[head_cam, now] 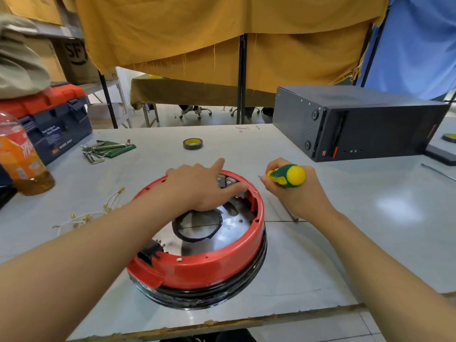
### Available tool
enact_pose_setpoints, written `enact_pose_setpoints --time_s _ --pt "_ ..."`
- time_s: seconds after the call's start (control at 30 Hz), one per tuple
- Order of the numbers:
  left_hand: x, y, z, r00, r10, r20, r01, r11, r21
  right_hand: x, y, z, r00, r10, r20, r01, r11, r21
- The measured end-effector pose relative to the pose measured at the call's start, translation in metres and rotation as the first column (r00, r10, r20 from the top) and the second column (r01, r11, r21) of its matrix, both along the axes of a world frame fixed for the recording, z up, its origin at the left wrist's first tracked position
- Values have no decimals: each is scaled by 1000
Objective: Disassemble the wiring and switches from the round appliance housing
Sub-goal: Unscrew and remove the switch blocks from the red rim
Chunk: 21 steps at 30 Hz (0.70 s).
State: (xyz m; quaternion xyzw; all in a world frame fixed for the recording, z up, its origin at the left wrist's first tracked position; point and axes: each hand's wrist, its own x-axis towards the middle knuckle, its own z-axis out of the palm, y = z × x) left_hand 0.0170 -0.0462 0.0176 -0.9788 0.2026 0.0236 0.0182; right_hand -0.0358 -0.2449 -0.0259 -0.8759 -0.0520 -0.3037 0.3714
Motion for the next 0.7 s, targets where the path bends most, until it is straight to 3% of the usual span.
enact_pose_setpoints --time_s 0.13,0.43,0.7 --pt "1 -17 -7 996 12 -85 -7 998 66 4 0 2 999 -10 43 6 995 101" --pt "5 -22 -4 977 -92 -191 98 995 20 8 -5 5 987 -41 156 0 966 258" --pt "5 -21 -6 972 -97 -213 105 994 27 8 -4 4 991 5 133 -36 972 233"
